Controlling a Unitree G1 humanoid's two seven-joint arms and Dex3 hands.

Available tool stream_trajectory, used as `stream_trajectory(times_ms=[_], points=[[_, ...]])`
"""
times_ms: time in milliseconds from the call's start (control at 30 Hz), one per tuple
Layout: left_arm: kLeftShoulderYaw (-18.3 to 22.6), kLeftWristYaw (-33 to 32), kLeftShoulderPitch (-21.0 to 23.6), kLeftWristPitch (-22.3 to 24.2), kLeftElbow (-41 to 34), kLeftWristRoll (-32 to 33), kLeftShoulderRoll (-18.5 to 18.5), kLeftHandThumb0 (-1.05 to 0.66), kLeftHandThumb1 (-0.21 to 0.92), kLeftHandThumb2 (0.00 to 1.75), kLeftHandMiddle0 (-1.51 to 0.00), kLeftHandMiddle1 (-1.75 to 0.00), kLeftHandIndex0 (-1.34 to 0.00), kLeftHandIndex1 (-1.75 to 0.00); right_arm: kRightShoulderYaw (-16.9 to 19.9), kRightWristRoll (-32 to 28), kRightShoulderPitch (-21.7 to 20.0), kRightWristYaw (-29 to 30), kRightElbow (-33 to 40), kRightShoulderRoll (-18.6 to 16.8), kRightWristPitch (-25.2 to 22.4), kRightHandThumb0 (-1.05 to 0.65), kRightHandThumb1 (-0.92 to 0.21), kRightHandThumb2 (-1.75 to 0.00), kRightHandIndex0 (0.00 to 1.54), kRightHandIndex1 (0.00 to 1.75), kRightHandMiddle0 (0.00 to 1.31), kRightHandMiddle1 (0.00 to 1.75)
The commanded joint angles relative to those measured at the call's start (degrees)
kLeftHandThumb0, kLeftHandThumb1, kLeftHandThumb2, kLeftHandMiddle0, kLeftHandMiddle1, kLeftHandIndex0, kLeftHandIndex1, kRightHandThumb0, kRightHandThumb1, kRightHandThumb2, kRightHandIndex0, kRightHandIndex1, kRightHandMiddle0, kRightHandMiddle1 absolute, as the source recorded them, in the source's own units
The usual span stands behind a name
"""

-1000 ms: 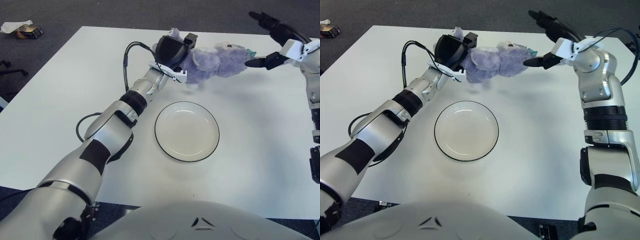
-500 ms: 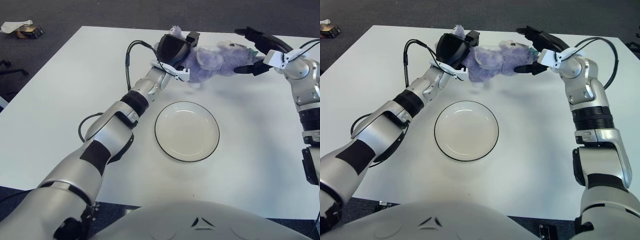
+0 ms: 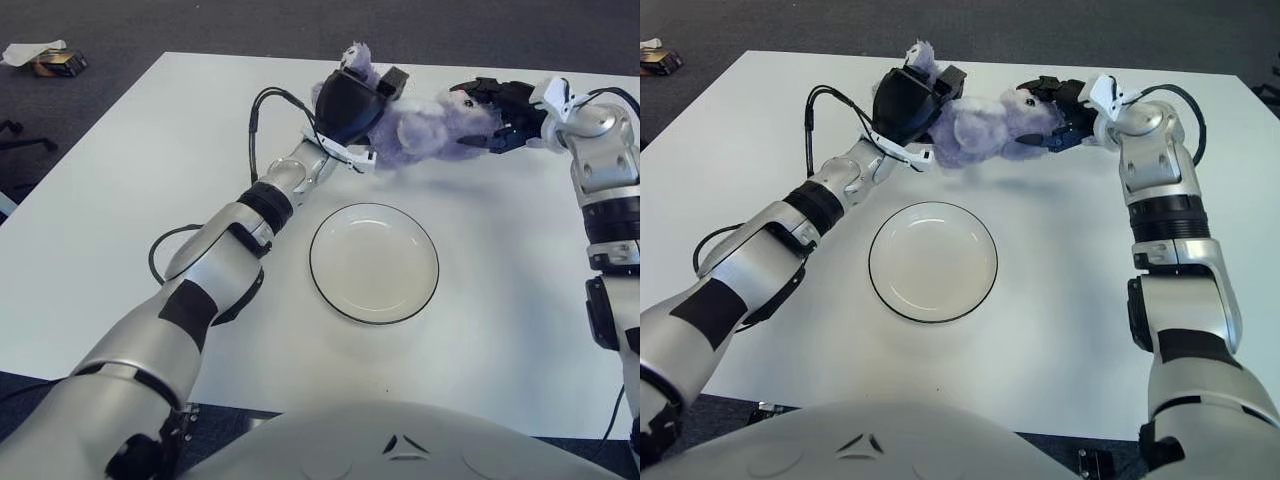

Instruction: Put the doll into the plate.

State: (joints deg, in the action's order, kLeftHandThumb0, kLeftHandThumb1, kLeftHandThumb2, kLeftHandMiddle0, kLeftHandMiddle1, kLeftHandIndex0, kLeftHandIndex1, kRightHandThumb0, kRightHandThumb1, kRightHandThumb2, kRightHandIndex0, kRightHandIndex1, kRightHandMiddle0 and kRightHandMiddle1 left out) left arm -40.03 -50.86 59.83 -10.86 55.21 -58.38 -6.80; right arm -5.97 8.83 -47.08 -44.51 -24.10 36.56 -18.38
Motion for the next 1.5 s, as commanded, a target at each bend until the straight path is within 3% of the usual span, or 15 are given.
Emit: stream_trajectory(times_ms=[0, 200, 533, 767, 967, 1267, 1467], points=[[-1.4, -6.8, 3.2, -0.2, 2.6, -2.2, 0.2, -0.47, 0.35, 1.28, -1.36, -1.75, -0.59, -1.75, 0.5, -3.4, -2.2, -4.2, 1.1, -0.3, -7.3, -0.76, -0.49, -0.70, 0.00, 0.00, 0.00, 0.04], [-3.0, -15.3, 5.2, 0.2, 6.9, -4.3, 1.2, -0.47, 0.35, 1.28, -1.37, -1.75, -0.59, -1.75, 0.8, -6.0, -3.1, -6.5, 2.1, 0.0, -13.1, -0.70, -0.53, -0.73, 0.00, 0.00, 0.00, 0.00], [-5.7, -23.5, 7.6, -2.1, 11.6, -5.7, 1.9, -0.48, 0.32, 1.31, -1.36, -1.75, -0.61, -1.75, 0.7, -8.4, -4.5, -9.9, 1.2, 0.5, -17.2, -0.72, -0.55, -0.73, 0.00, 0.00, 0.00, 0.00], [-7.7, -27.6, 8.9, -3.7, 14.2, -6.5, 2.1, -0.48, 0.31, 1.32, -1.36, -1.75, -0.62, -1.75, -0.6, -8.1, -6.2, -12.5, -0.6, 0.8, -19.2, -0.85, -0.61, -0.63, 0.00, 0.00, 0.00, 0.00], [-8.5, -32.0, 9.6, -4.1, 15.7, -6.7, 2.7, -0.49, 0.31, 1.33, -1.35, -1.75, -0.62, -1.75, -1.4, -7.8, -6.4, -13.6, -0.5, 1.0, -20.1, -0.83, -0.63, -0.61, 0.00, 0.00, 0.00, 0.00], [-8.2, -33.5, 10.7, -5.3, 16.7, -5.9, 3.6, -0.48, 0.32, 1.31, -1.36, -1.75, -0.61, -1.75, -2.4, -7.4, -5.8, -13.4, -0.1, 0.8, -21.2, -0.78, -0.68, -0.55, 0.00, 0.00, 0.00, 0.12], [-8.3, -32.6, 11.3, -5.7, 16.7, -5.8, 3.9, -0.48, 0.34, 1.29, -1.34, -1.75, -0.60, -1.75, -2.5, -7.9, -5.8, -13.8, -2.7, 0.5, -20.2, -0.77, -0.69, -0.54, 0.00, 0.00, 0.00, 0.07]])
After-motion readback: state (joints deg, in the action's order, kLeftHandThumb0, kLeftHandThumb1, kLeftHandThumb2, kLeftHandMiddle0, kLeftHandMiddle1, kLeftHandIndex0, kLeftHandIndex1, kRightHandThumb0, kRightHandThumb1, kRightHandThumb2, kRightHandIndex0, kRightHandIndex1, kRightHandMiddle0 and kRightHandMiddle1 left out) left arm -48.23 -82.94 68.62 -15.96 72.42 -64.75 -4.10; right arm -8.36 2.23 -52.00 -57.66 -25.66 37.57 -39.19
